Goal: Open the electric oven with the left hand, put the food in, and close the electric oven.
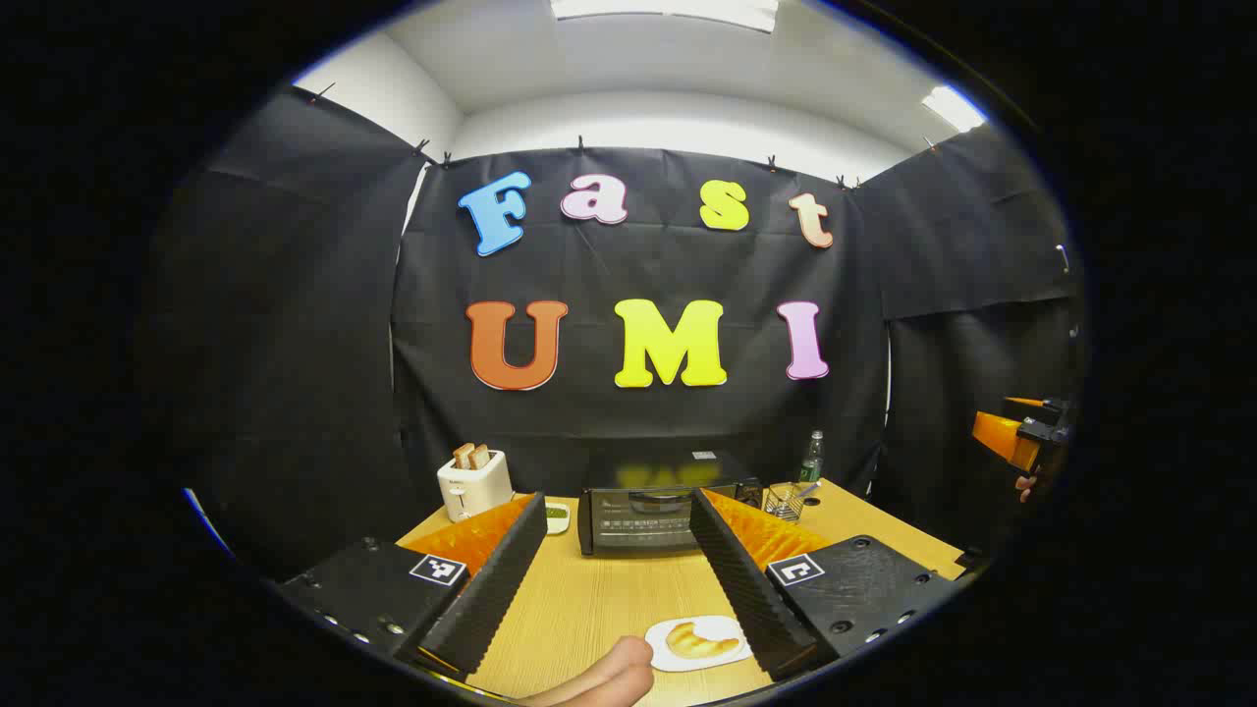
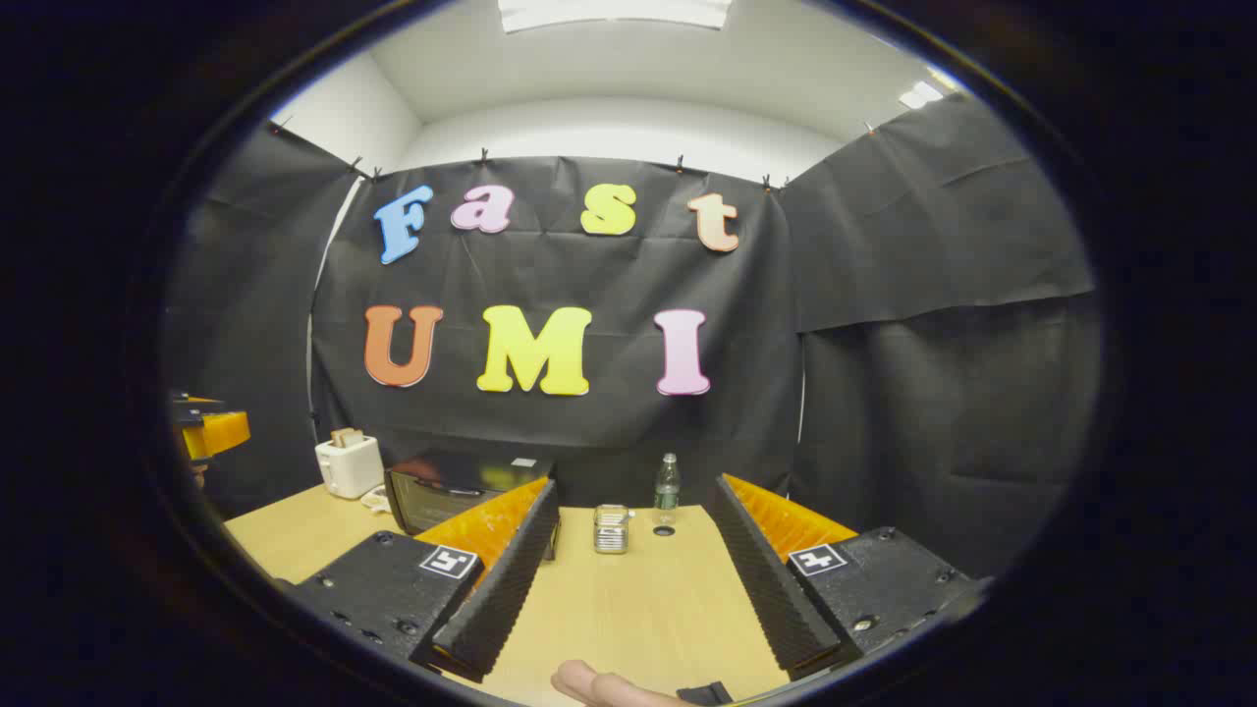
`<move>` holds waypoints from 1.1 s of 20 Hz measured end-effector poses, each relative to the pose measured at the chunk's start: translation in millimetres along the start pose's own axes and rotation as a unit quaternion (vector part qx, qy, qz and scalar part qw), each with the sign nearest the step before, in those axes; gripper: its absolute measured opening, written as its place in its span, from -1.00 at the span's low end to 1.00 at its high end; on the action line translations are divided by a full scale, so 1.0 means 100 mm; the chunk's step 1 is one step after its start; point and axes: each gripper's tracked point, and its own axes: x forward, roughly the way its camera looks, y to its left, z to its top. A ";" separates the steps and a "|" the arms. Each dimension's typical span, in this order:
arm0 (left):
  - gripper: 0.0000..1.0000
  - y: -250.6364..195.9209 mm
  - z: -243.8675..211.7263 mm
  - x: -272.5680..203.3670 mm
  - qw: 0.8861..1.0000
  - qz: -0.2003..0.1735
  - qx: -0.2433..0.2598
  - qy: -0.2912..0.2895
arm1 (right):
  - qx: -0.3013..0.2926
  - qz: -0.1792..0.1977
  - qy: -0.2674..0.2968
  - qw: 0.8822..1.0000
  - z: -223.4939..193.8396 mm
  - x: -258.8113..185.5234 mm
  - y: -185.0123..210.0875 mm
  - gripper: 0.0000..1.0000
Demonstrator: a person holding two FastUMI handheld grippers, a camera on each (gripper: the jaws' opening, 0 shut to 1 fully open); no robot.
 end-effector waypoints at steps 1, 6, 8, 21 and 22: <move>0.92 0.00 -0.01 0.02 1.000 -0.003 0.000 -0.001 | 0.004 -0.001 0.001 1.000 0.01 0.02 -0.02 1.00; 0.92 -0.08 -0.22 0.13 0.999 -0.026 -0.010 0.030 | 0.015 -0.006 -0.008 1.000 -0.01 0.13 -0.09 0.99; 0.92 -0.09 -0.24 0.16 0.999 -0.033 -0.019 0.037 | 0.026 -0.006 -0.011 1.000 -0.03 0.19 -0.10 0.99; 0.87 -0.17 -0.44 1.05 0.997 -0.054 -0.026 0.056 | 0.040 0.002 0.009 0.999 -0.43 0.63 -0.16 0.93; 0.88 -0.21 -0.43 1.17 0.996 -0.059 -0.027 0.061 | 0.041 0.002 0.011 0.999 -0.44 0.66 -0.17 0.93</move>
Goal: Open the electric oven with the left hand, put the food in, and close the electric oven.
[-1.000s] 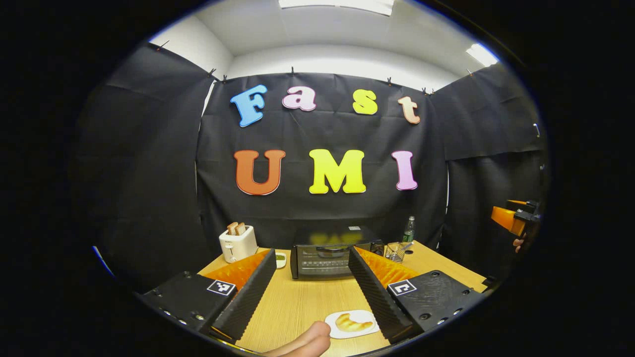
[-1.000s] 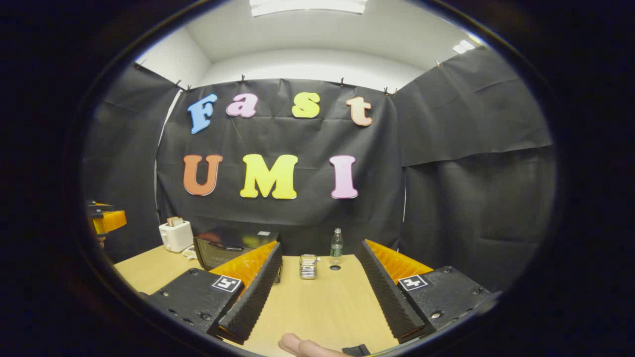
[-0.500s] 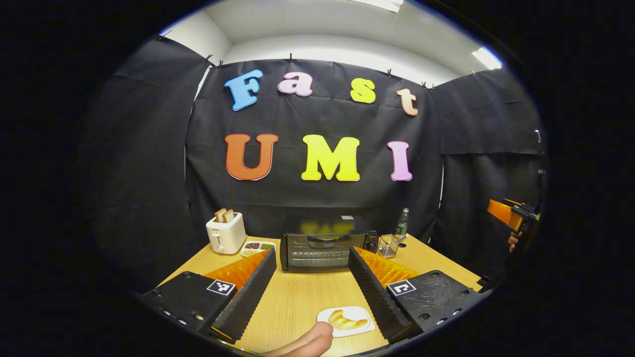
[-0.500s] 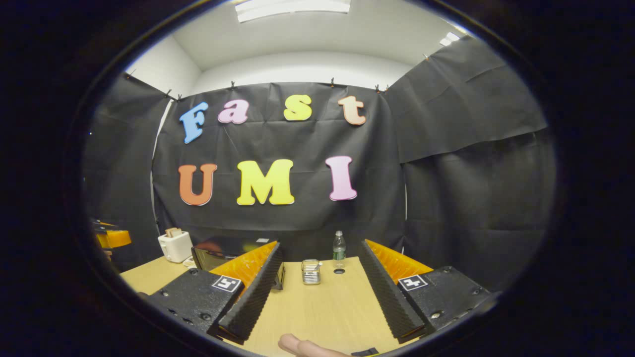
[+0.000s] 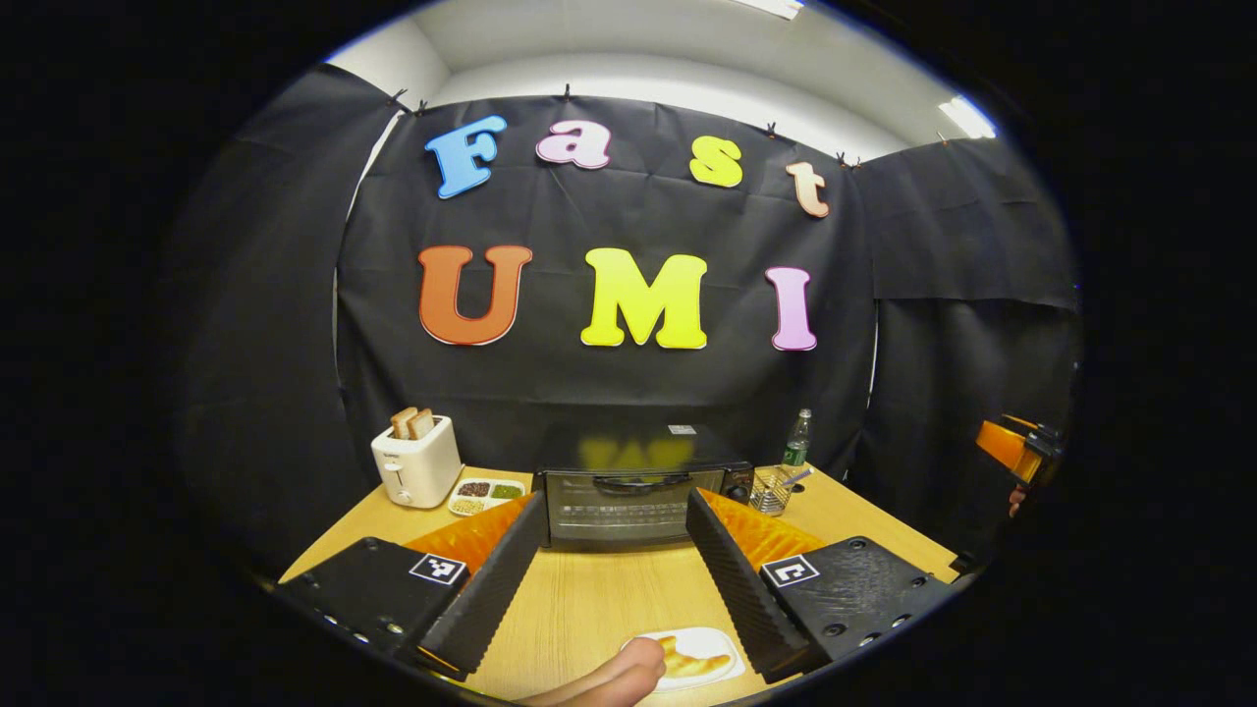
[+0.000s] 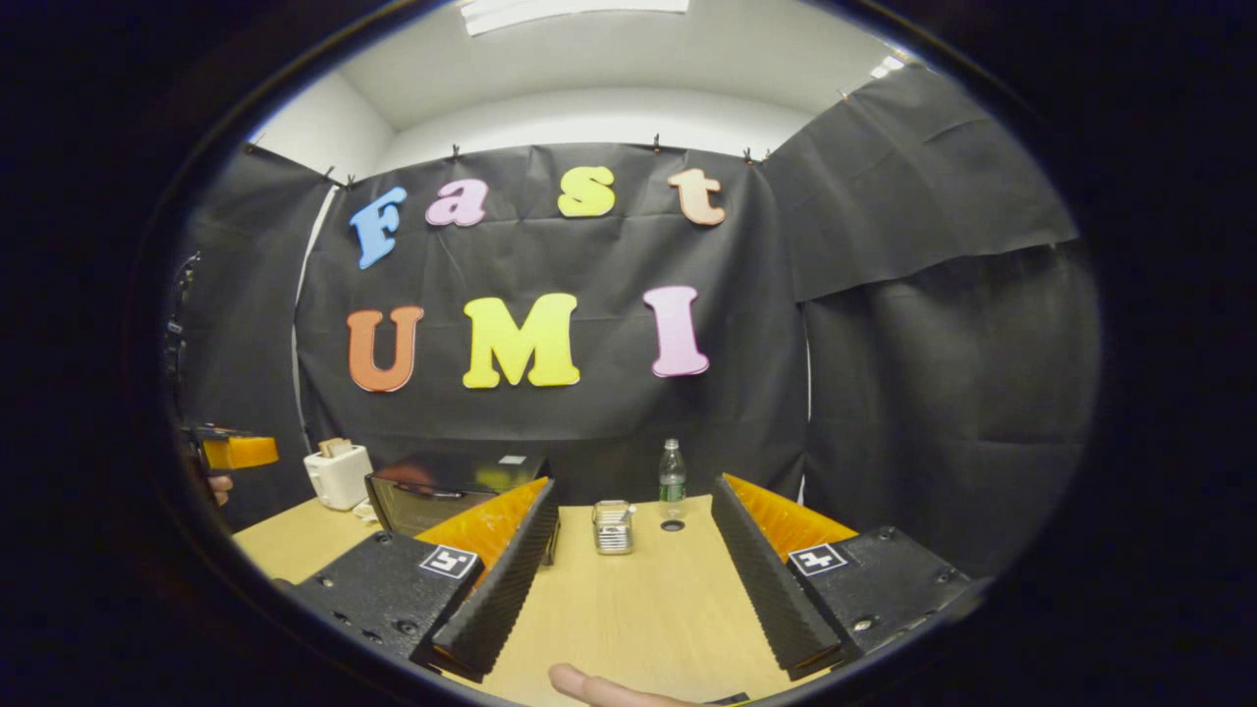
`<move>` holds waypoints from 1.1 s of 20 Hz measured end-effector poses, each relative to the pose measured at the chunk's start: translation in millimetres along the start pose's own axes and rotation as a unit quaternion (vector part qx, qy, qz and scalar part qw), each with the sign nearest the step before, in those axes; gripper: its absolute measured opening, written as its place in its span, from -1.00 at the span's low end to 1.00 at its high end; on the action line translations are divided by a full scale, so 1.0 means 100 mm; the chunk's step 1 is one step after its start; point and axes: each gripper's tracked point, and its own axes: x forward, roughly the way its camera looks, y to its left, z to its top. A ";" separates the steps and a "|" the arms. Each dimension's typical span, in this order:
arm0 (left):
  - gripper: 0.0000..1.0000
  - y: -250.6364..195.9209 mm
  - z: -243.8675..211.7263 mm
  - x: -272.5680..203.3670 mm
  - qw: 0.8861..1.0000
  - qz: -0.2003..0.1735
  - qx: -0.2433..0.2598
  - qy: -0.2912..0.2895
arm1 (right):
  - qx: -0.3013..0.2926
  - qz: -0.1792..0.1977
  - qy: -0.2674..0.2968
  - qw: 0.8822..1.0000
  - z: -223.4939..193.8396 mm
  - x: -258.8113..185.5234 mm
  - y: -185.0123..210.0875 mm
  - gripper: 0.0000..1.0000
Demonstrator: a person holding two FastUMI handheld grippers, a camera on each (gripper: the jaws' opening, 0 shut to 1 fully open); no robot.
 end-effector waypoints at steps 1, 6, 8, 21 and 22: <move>0.88 -0.03 0.02 0.12 1.000 -0.006 0.002 0.006 | 0.000 0.001 0.004 1.000 -0.04 0.02 -0.01 0.93; 0.87 -0.09 0.03 0.81 0.999 -0.007 0.016 0.030 | -0.005 0.016 0.015 1.000 -0.10 0.04 0.00 0.99; 0.87 -0.12 0.05 1.09 0.999 -0.003 0.023 0.033 | -0.006 0.018 0.012 1.000 -0.10 0.02 0.02 0.99; 0.95 -0.15 -0.71 2.60 0.992 0.040 0.037 0.111 | -0.015 0.002 0.012 1.000 -0.12 -0.19 -0.22 0.93; 0.95 -0.17 -0.77 2.63 0.992 0.036 0.031 0.119 | -0.013 0.001 0.012 1.000 -0.12 -0.20 -0.22 0.93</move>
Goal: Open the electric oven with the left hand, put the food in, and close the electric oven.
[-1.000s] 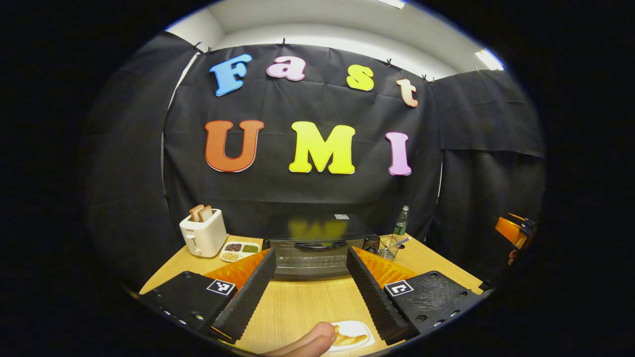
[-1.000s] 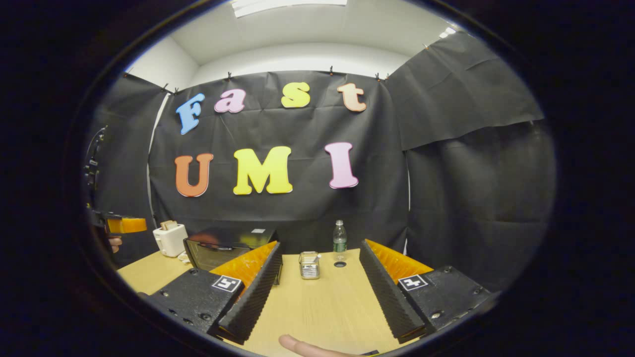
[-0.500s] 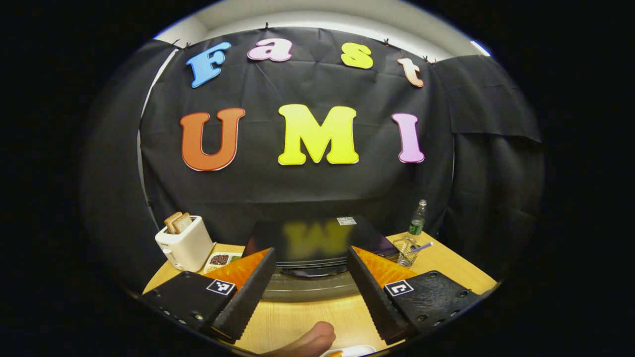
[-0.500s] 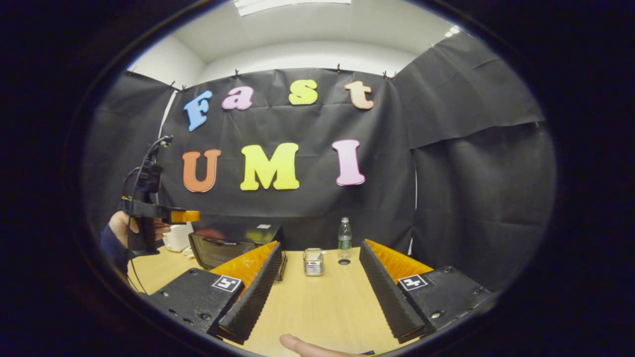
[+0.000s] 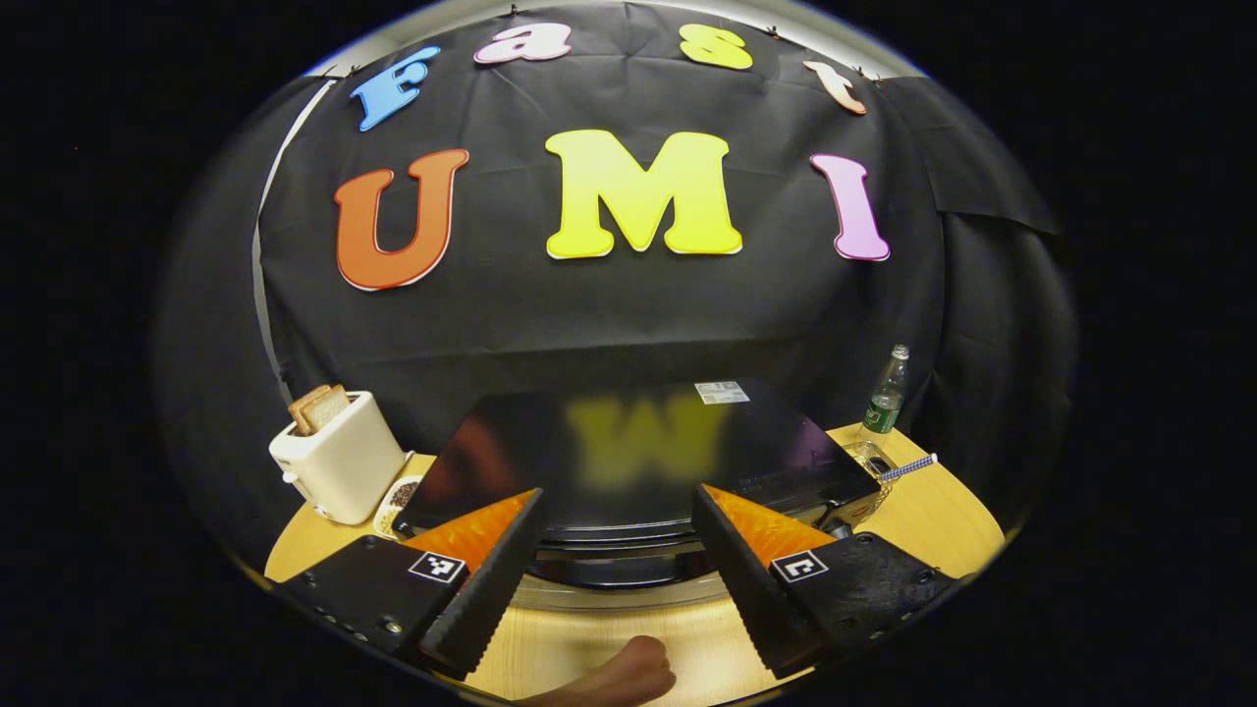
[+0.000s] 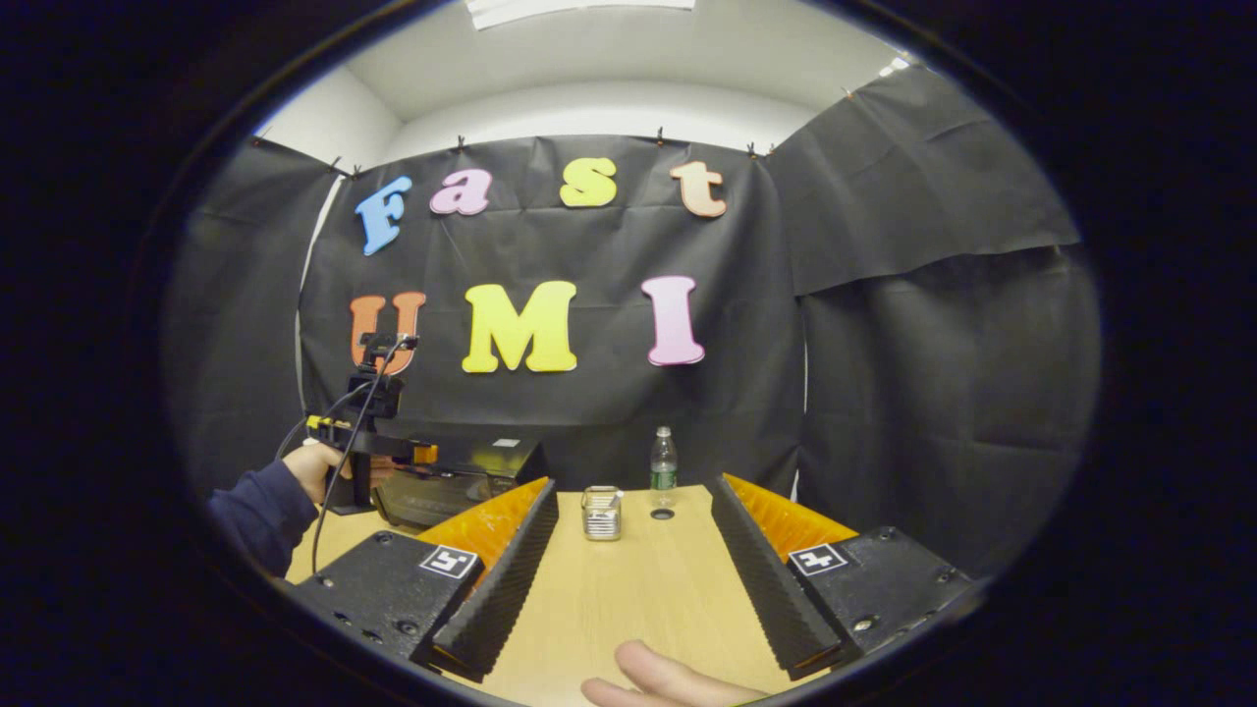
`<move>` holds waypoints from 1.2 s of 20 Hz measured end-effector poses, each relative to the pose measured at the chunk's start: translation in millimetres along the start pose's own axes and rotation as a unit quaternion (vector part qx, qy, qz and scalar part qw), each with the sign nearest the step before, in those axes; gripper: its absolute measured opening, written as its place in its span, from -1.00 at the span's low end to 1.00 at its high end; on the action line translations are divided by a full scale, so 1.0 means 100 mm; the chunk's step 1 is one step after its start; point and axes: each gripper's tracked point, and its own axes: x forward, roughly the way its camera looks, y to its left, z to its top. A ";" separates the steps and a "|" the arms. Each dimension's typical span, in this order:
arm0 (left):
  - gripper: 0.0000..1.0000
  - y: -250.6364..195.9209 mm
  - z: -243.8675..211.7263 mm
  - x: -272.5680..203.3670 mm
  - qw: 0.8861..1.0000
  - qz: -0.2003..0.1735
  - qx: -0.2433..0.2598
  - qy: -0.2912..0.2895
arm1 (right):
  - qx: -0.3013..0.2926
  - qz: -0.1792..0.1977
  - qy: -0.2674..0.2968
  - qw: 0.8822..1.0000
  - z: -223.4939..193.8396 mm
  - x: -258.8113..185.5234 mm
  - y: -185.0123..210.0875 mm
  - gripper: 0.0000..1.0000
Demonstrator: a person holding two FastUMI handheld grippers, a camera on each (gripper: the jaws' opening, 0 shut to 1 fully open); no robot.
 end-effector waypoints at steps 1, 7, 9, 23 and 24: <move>0.95 -0.01 -0.06 0.03 1.000 0.001 -0.005 0.009 | 0.002 0.001 -0.002 1.000 0.00 -0.03 0.00 0.93; 0.97 -0.02 -0.21 -0.05 1.000 -0.001 -0.005 0.024 | 0.003 0.004 -0.011 1.000 0.06 -0.18 0.06 0.93; 0.99 -0.03 -0.22 -0.12 1.000 -0.002 -0.010 0.011 | 0.006 0.005 -0.016 1.000 0.07 -0.28 0.08 0.93; 0.96 -0.19 -1.18 -1.02 0.997 -0.008 0.000 0.074 | 0.024 0.002 -0.024 0.999 0.00 -0.81 0.12 0.93; 0.95 -0.20 -1.25 -1.06 0.997 -0.012 -0.002 0.077 | 0.027 -0.002 -0.022 0.999 -0.02 -0.82 0.11 0.99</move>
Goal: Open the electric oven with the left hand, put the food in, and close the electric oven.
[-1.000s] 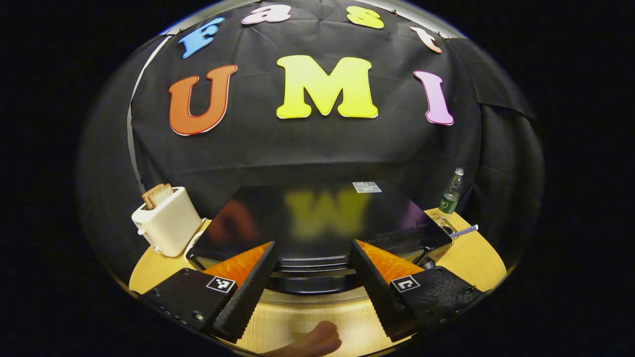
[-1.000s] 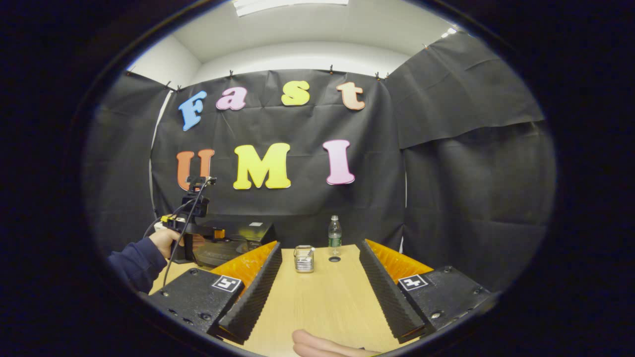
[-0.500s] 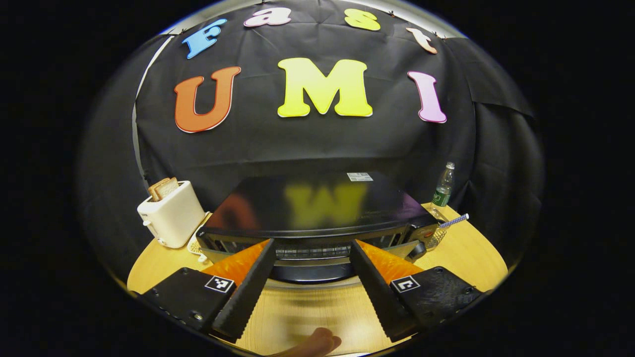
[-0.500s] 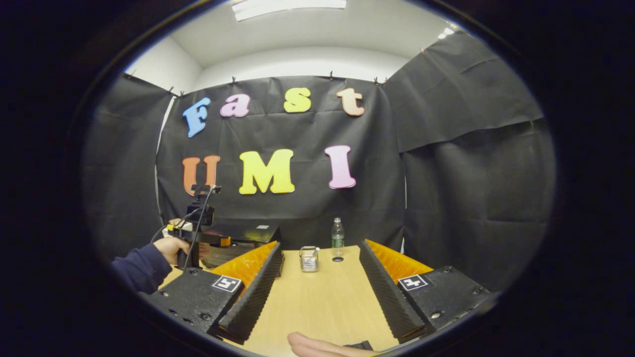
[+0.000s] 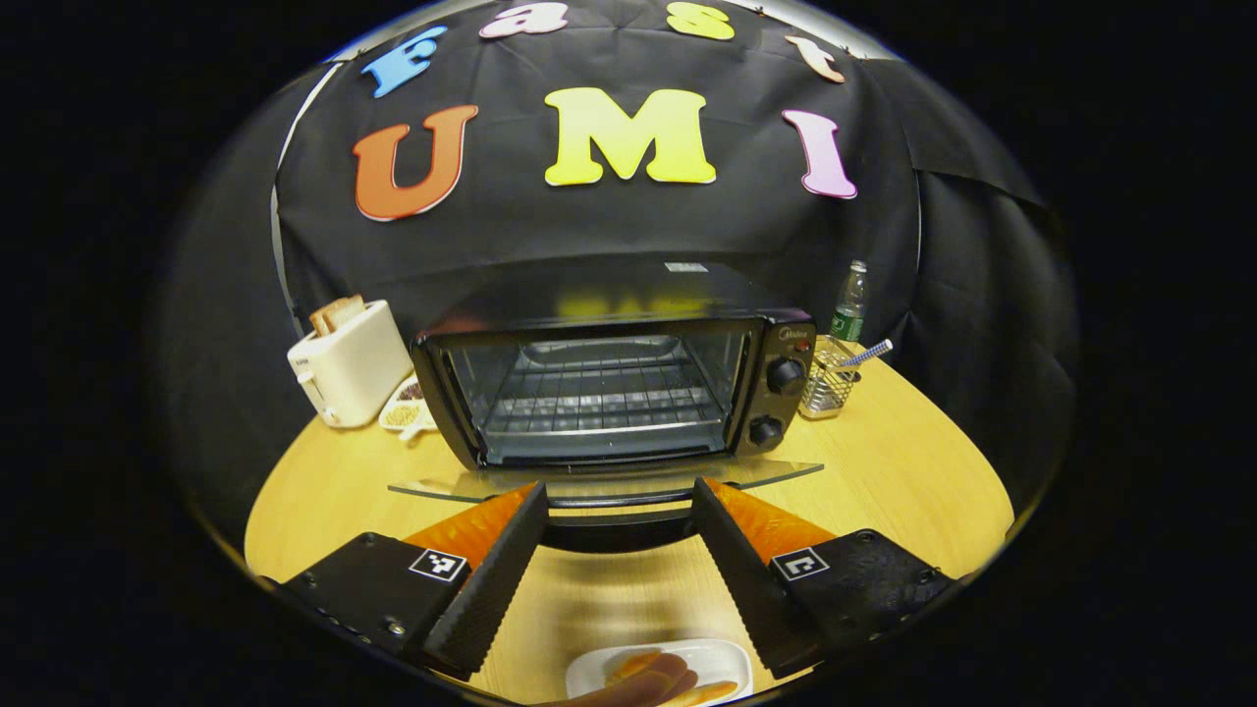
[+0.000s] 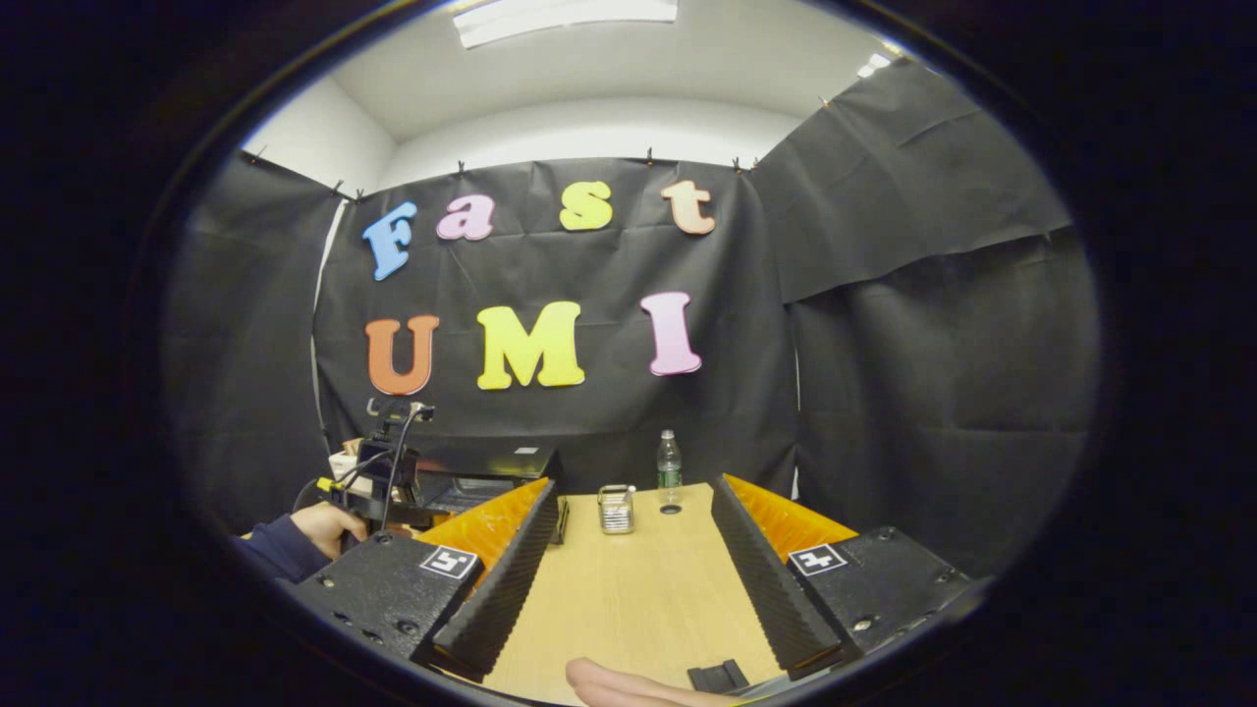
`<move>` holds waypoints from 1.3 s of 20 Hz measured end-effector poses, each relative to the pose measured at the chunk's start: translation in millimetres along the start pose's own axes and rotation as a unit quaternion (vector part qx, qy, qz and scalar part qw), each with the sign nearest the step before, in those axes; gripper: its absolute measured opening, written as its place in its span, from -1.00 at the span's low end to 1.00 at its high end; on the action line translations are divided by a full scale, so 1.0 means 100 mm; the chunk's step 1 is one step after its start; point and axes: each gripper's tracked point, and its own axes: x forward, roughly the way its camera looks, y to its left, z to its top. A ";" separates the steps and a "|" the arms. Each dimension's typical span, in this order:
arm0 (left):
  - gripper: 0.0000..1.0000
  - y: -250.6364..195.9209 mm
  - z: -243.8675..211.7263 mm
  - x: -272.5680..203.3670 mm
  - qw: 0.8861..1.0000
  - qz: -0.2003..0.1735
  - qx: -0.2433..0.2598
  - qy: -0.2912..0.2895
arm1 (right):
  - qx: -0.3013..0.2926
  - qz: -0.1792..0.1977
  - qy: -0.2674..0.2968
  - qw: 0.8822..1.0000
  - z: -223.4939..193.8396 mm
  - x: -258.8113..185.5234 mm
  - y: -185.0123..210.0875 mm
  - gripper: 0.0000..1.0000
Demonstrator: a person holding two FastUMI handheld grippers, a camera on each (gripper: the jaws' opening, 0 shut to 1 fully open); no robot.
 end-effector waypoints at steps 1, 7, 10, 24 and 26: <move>0.95 0.01 -0.06 -0.02 1.000 0.001 0.008 0.001 | 0.003 0.000 0.005 1.000 -0.05 -0.02 0.01 1.00; 0.94 -0.05 -0.40 -0.02 0.999 0.013 0.027 0.014 | 0.029 0.002 0.033 0.999 -0.31 -0.07 0.05 1.00; 0.98 -0.12 -0.77 0.01 0.997 0.002 0.009 0.072 | 0.028 0.001 0.046 0.999 -0.40 -0.03 0.07 1.00; 0.84 -0.12 -0.86 -0.08 0.996 -0.018 -0.050 0.075 | 0.023 0.021 0.082 0.996 -0.72 0.09 0.20 0.94; 0.84 -0.04 -0.74 -0.23 0.998 -0.010 -0.042 0.049 | 0.022 0.028 0.083 0.996 -0.77 0.10 0.25 0.93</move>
